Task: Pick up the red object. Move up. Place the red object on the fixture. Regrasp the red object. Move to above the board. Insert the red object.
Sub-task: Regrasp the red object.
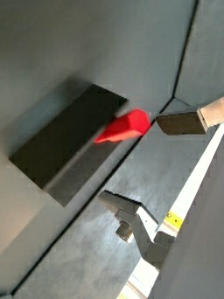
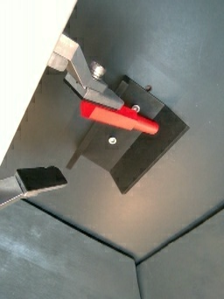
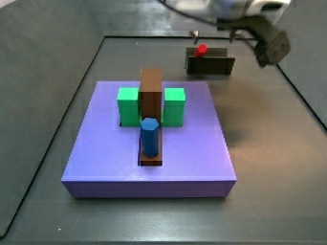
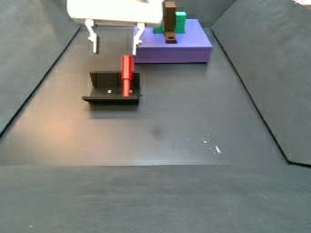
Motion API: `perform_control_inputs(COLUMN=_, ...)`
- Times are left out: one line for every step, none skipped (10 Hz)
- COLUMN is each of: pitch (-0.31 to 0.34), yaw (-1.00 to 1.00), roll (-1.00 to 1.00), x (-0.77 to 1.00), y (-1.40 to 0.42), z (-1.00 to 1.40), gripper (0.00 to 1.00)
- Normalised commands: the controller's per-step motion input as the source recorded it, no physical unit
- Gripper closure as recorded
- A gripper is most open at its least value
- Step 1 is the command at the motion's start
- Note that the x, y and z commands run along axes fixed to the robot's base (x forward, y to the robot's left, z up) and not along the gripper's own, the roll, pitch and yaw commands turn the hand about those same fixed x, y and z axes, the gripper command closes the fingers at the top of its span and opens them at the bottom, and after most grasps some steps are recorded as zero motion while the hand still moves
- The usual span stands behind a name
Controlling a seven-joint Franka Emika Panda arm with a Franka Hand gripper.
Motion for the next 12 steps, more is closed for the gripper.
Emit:
perform_control_inputs(pitch=-0.174, yaw=-0.03, roll=0.17, x=-0.38, y=0.00, z=-0.02, gripper=0.00)
perform_control_inputs(pitch=-0.217, yaw=0.00, roll=0.09, x=-0.33, y=0.00, z=0.00, gripper=0.00)
perform_control_inputs(pitch=-0.200, yaw=0.00, roll=0.13, x=-0.26, y=0.00, z=-0.07, gripper=0.00)
perform_control_inputs(pitch=-0.180, yaw=0.00, roll=0.19, x=-0.25, y=0.00, z=-0.12, gripper=0.00)
perform_control_inputs(pitch=-0.169, yaw=0.00, roll=0.23, x=-0.21, y=0.00, z=-0.13, gripper=0.00)
perform_control_inputs(pitch=-0.117, yaw=0.00, roll=0.29, x=-0.18, y=0.02, z=-0.15, gripper=0.00)
perform_control_inputs(pitch=0.000, yaw=0.00, roll=0.41, x=-0.19, y=0.03, z=-0.23, gripper=0.00)
perform_control_inputs(pitch=0.000, yaw=0.00, roll=0.30, x=-0.17, y=0.03, z=-0.22, gripper=0.00)
perform_control_inputs(pitch=0.000, yaw=0.00, roll=0.22, x=-0.16, y=0.03, z=-0.19, gripper=0.00)
perform_control_inputs(pitch=0.000, yaw=0.00, roll=0.21, x=-0.13, y=0.03, z=-0.21, gripper=0.00)
perform_control_inputs(pitch=0.000, yaw=0.00, roll=0.17, x=-0.05, y=0.00, z=-0.18, gripper=0.00)
perform_control_inputs(pitch=0.000, yaw=0.00, roll=0.09, x=0.13, y=0.00, z=-0.07, gripper=0.00)
